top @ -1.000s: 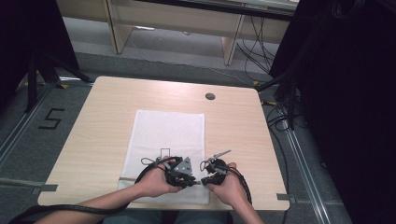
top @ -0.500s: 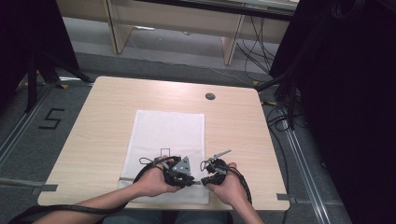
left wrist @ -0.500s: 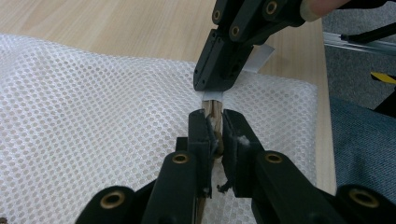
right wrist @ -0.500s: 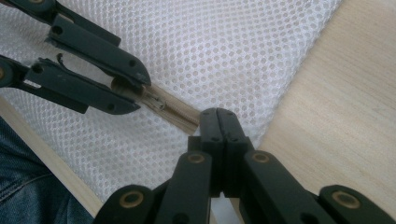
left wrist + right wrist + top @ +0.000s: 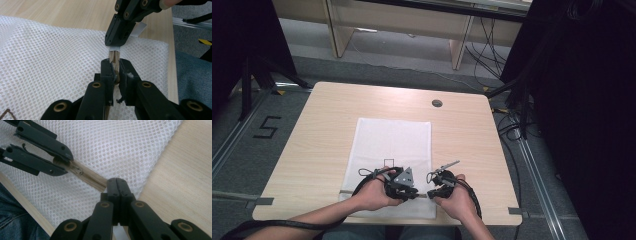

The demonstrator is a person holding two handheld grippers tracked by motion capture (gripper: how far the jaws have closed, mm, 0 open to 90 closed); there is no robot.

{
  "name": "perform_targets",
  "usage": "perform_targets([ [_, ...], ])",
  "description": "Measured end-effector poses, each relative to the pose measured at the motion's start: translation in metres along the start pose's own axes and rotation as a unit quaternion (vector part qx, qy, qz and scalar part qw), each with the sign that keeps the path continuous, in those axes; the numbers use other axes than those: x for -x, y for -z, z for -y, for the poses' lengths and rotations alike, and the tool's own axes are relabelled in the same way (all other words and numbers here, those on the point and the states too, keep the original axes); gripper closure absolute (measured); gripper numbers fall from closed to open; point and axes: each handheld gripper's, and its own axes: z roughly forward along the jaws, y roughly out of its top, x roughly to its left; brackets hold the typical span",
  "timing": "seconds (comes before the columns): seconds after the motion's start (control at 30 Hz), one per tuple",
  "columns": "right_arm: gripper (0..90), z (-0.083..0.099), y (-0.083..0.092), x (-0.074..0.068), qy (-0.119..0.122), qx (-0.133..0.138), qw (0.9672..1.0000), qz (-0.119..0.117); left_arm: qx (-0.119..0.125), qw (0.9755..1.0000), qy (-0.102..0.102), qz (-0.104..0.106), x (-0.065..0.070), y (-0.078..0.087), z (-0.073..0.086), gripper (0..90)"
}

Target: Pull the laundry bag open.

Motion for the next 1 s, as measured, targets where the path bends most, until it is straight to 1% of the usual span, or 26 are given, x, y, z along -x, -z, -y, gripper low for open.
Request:
perform_targets([
  [0.03, 90.0, -0.0001, -0.0004, 0.0003, 0.005, 0.003, 1.0, 0.001, -0.002, 1.0, -0.002, -0.001, 0.0001, 0.0, 0.0001, 81.9],
  [0.13, 90.0, -0.0001, 0.0, 0.0003, 0.006, 0.001, 1.0, 0.002, -0.001, 1.0, -0.002, -0.001, 0.0001, -0.0001, -0.0002, 81.9],
  [0.17, 90.0, -0.0001, 0.0, 0.0002, 0.005, 0.001, 1.0, 0.002, -0.003, 1.0, -0.006, -0.002, -0.0003, 0.0002, -0.0003, 81.9],
  [0.23, 90.0, -0.0001, -0.0002, 0.0002, 0.006, 0.002, 1.0, 0.001, -0.001, 1.0, -0.003, -0.001, 0.0001, -0.0001, -0.0001, 81.9],
  [0.27, 90.0, -0.0003, -0.0005, 0.0011, 0.012, 0.002, 0.9999, 0.002, -0.003, 1.0, -0.006, -0.002, -0.0002, 0.0001, 0.0, 81.9],
  [0.3, 90.0, -0.0001, 0.0005, -0.0009, -0.005, -0.005, 1.0, 0.005, -0.005, 0.9999, -0.009, -0.002, -0.0003, 0.0004, -0.0002, 81.9],
  [0.33, 90.0, -0.0001, 0.0, 0.0005, 0.002, 0.0, 1.0, 0.002, -0.002, 1.0, -0.008, -0.001, 0.0001, 0.0002, -0.0002, 81.9],
  [0.37, 90.0, -0.0002, 0.0, 0.0005, -0.003, 0.0, 1.0, 0.003, -0.002, 1.0, -0.009, -0.001, 0.0002, 0.0002, -0.0002, 81.9],
  [0.4, 90.0, -0.0002, 0.0, 0.0004, -0.003, 0.0, 1.0, 0.004, -0.002, 0.9998, -0.018, -0.002, -0.0007, 0.0004, -0.0005, 81.9],
  [0.47, 90.0, -0.0001, 0.0002, 0.0002, -0.001, -0.001, 1.0, 0.004, -0.002, 1.0, -0.008, -0.001, 0.0003, 0.0002, 0.0002, 81.9],
  [0.53, 90.0, 0.0, 0.0001, 0.0005, -0.002, 0.0, 1.0, 0.003, -0.001, 1.0, -0.008, -0.001, 0.0003, 0.0002, 0.0003, 81.9],
  [0.57, 90.0, 0.0, 0.0001, 0.0005, -0.001, 0.0, 1.0, 0.003, -0.001, 0.9999, -0.017, -0.002, -0.0005, 0.0004, -0.0002, 81.9],
  [0.63, 90.0, -0.0001, -0.0001, -0.0003, 0.0, -0.001, 1.0, 0.004, -0.002, 0.9999, -0.016, -0.002, -0.0002, 0.0004, -0.0002, 81.9],
  [0.67, 90.0, -0.0004, -0.0004, 0.0006, 0.01, 0.001, 0.9999, 0.004, -0.004, 0.9999, -0.012, -0.003, 0.0003, 0.0009, -0.0001, 81.9],
  [0.7, 90.0, -0.0004, -0.0007, 0.0008, 0.013, 0.004, 0.9999, 0.004, -0.001, 1.0, -0.005, -0.003, 0.0007, 0.0016, 0.0001, 81.9],
  [0.73, 90.0, -0.0004, -0.0006, 0.0005, 0.009, 0.002, 0.9999, 0.005, -0.001, 1.0, -0.009, -0.003, -0.0002, 0.0031, 0.0001, 81.9],
  [0.77, 90.0, -0.0003, -0.0003, -0.0002, 0.004, 0.0, 1.0, 0.005, 0.0, 1.0, -0.005, -0.004, -0.0002, 0.004, 0.0005, 81.9],
  [0.8, 90.0, -0.0003, -0.0003, 0.0001, 0.007, 0.002, 1.0, 0.004, 0.002, 1.0, -0.003, -0.003, -0.0003, 0.0048, 0.0012, 81.9],
  [0.83, 90.0, -0.0003, 0.0, -0.0003, 0.004, 0.0, 1.0, 0.005, 0.0, 1.0, -0.002, -0.002, -0.0006, 0.0053, 0.0017, 81.9],
  [1.0, 90.0, -0.0003, 0.0, -0.0004, 0.003, 0.0, 1.0, 0.004, 0.001, 1.0, -0.003, -0.002, -0.0007, 0.0058, 0.002, 81.9],
])
